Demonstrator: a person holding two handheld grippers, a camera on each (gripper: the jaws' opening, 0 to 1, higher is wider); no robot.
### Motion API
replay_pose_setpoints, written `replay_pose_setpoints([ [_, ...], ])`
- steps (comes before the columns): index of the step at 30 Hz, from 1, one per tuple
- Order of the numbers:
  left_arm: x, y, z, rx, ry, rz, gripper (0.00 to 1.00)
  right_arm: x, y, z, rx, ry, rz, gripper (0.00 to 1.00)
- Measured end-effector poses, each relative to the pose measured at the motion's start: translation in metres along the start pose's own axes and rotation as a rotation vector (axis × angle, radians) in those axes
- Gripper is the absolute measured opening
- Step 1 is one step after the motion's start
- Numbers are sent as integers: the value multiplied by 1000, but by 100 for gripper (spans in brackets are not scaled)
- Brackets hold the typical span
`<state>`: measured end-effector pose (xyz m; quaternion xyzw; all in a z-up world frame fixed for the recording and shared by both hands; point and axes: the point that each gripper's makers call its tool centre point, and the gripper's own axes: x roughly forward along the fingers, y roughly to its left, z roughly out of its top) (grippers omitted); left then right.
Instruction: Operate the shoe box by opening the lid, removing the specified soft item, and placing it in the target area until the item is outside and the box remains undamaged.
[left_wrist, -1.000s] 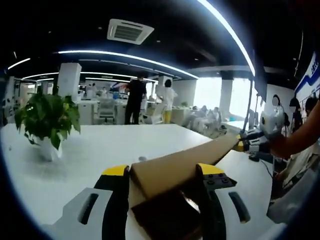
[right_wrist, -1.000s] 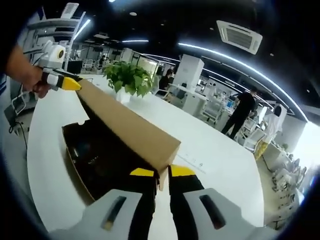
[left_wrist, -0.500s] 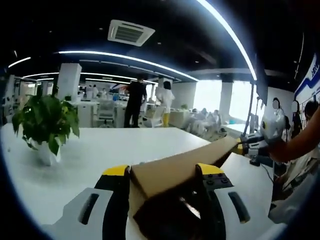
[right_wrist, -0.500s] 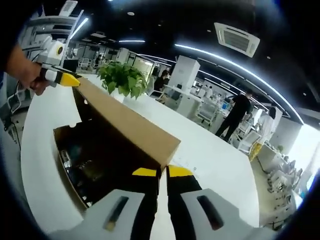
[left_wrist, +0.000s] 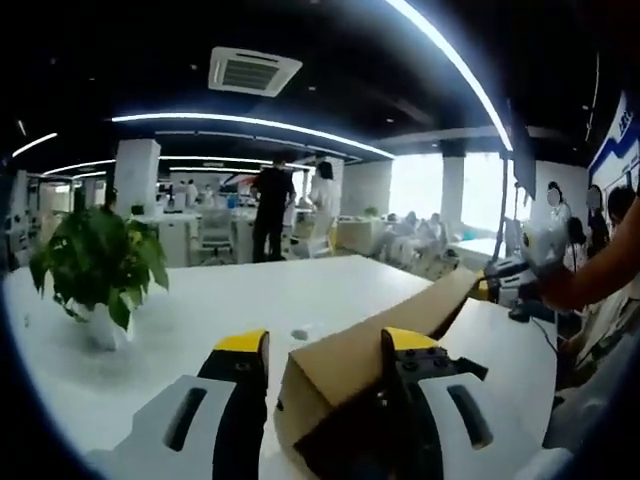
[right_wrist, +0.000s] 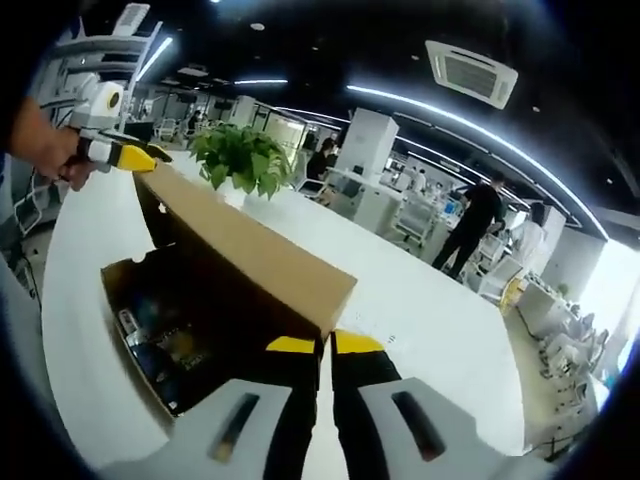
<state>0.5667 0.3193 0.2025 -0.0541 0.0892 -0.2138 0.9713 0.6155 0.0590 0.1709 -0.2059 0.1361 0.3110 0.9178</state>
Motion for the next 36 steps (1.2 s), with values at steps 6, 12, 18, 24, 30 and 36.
replay_pose_setpoints([
  [6, -39, 9, -16, -50, -12, 65, 42, -1, 0, 0, 27, 19, 10, 1],
  [12, -72, 11, -105, -130, 244, 175, 34, -1, 1, 1, 54, 32, 9, 1],
  [18, -55, -7, -152, -49, 437, 155, 33, -4, 3, -1, 61, 48, 7, 0],
  [24, -47, -13, -165, -38, 534, 150, 18, -8, 4, -1, 62, 54, 6, 1],
  [30, -46, -13, -167, -25, 551, 147, 8, -9, 5, -2, 62, 56, 6, 1],
  [36, -48, -13, -167, -35, 548, 153, 6, -8, 3, -2, 73, 59, 3, 1],
])
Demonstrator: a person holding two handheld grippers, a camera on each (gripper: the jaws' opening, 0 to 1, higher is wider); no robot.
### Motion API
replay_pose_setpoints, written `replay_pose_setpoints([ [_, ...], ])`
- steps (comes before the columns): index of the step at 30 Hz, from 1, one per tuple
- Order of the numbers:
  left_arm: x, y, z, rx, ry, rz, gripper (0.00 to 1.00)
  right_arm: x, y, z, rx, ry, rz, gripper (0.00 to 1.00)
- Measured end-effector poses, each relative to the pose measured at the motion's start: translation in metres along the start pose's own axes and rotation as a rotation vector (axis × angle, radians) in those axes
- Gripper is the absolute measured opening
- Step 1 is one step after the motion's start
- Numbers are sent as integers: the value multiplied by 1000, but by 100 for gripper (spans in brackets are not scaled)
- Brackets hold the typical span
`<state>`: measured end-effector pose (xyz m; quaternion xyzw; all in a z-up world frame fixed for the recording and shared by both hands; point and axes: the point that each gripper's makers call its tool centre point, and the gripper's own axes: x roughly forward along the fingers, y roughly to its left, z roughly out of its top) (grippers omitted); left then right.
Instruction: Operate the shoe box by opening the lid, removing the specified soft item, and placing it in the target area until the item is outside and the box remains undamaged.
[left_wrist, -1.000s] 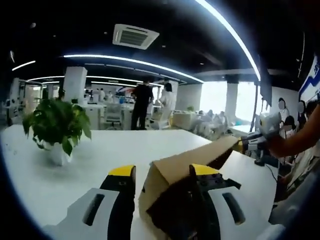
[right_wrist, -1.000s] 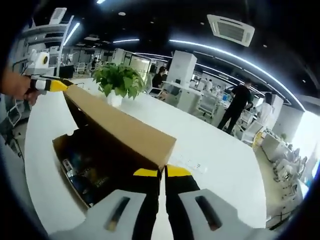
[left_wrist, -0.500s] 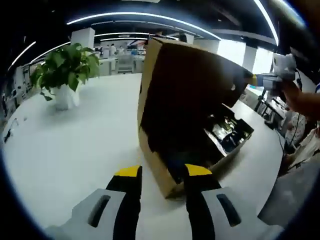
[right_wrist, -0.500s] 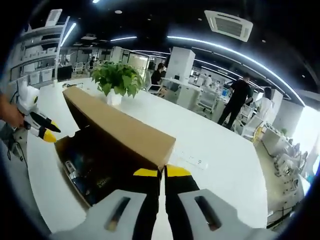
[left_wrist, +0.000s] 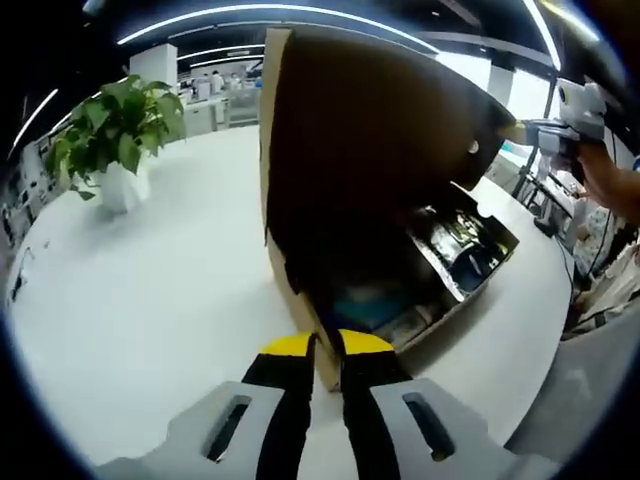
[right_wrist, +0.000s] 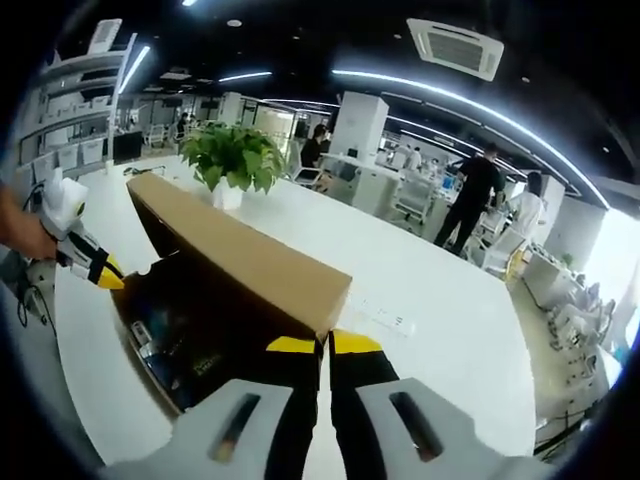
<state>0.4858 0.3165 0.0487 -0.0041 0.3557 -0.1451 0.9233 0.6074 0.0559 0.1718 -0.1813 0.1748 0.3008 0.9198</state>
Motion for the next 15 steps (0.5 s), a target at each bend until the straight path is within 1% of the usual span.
replay_pose_setpoints([
  [4, 0, 0, 0, -15, 5, -3, 4, 1, -4, 0, 12, 9, -7, 0],
  [12, 0, 1, 0, -13, 21, -10, 4, 9, -12, 4, 49, 21, -18, 0],
  [15, 0, 1, 0, -12, 22, -16, 4, 10, -12, 6, 49, 24, -20, 0],
])
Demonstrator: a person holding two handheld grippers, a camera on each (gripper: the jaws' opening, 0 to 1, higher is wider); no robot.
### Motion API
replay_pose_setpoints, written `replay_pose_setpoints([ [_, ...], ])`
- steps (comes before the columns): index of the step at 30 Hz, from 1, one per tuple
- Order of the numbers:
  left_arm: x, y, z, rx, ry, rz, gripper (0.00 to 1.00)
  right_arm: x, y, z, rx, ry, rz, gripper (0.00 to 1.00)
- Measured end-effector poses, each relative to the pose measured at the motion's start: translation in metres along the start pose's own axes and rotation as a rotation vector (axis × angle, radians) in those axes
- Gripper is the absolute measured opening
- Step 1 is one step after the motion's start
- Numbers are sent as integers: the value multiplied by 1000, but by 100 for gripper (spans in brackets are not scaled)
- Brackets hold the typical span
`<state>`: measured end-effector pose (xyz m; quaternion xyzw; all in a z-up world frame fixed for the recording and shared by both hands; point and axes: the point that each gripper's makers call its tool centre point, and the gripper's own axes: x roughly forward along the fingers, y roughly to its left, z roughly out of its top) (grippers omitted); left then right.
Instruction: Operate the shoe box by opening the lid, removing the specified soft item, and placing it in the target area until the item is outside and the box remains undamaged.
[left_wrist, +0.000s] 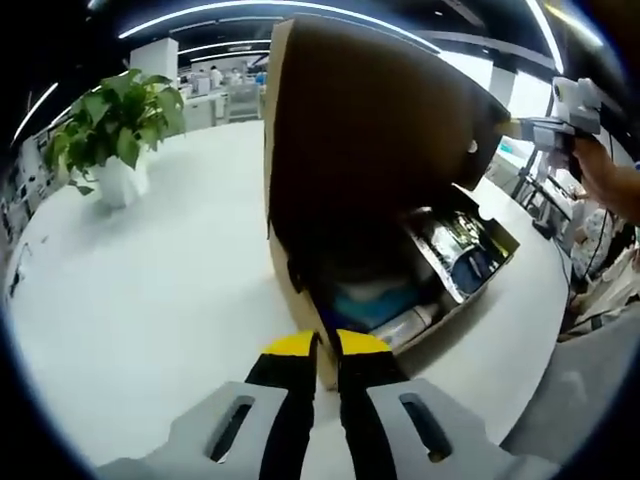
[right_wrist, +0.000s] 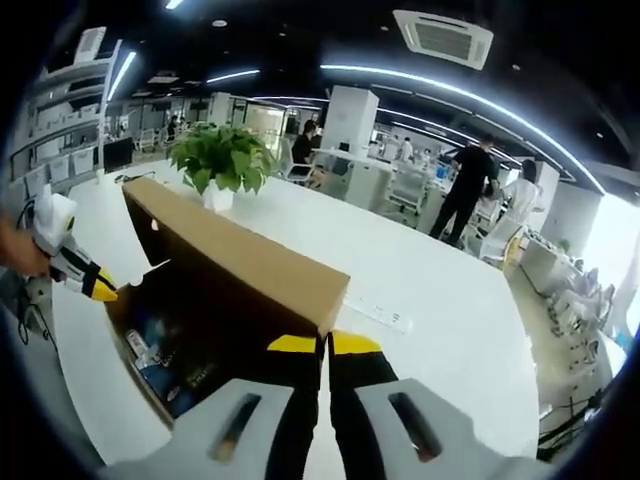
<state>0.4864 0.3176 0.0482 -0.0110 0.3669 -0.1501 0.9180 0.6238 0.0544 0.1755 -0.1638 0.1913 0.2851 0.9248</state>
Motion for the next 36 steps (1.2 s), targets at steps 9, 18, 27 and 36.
replay_pose_setpoints([
  [9, 0, 1, 0, 8, 8, -13, 4, 10, -7, 6, 9, 8, -7, 0],
  [18, 1, 0, 0, 12, 15, -17, 4, 21, -14, 11, 17, 15, -15, 0],
  [27, 1, 1, 0, 16, 15, -20, 4, 36, -22, 16, 16, 19, -23, 0],
  [36, 2, 0, 0, 20, 15, -23, 4, 51, -30, 18, 13, 23, -29, 0],
])
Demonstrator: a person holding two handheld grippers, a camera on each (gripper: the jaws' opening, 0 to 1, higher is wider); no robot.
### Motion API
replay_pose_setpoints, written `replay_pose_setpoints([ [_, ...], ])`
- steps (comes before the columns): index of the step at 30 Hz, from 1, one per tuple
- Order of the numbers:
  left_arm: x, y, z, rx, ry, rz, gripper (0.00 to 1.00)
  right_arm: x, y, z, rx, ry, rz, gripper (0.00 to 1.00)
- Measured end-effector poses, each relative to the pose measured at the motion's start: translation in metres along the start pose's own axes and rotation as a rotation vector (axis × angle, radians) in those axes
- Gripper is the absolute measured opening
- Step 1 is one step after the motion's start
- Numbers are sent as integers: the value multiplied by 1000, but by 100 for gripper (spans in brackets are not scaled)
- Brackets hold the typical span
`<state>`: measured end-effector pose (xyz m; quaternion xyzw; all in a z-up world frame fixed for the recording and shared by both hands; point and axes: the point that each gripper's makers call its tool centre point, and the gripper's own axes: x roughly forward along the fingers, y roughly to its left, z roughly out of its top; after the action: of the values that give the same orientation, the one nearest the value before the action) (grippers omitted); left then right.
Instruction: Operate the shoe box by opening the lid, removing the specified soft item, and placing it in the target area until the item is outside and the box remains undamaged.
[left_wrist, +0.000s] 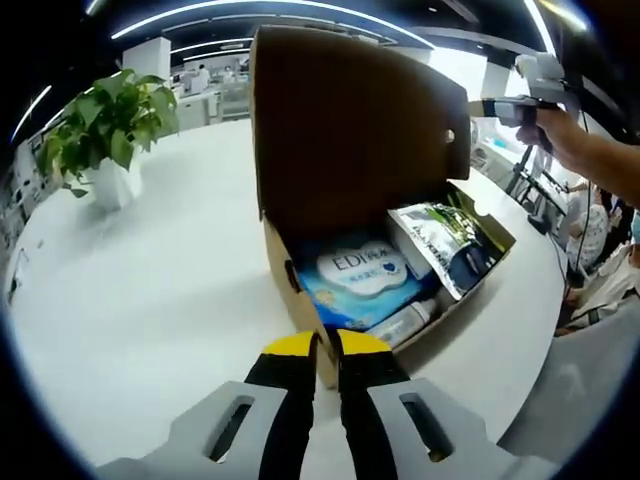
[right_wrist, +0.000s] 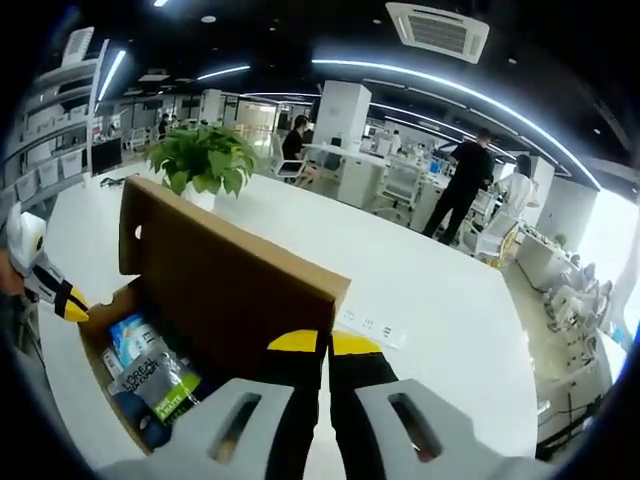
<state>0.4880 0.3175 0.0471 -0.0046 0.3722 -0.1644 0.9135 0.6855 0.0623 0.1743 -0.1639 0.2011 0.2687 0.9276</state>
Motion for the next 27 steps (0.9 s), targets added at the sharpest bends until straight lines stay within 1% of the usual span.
replay_pose_setpoints([
  [11, 2, 2, 0, -6, 0, -2, 4, 17, -7, 0, 2, 5, -5, 0],
  [16, 2, 2, 0, 0, 2, -2, 5, 30, -12, -1, -2, 14, -7, 0],
  [27, 1, 1, 0, 5, 0, -4, 5, 49, -18, -4, 0, 26, -13, 1],
])
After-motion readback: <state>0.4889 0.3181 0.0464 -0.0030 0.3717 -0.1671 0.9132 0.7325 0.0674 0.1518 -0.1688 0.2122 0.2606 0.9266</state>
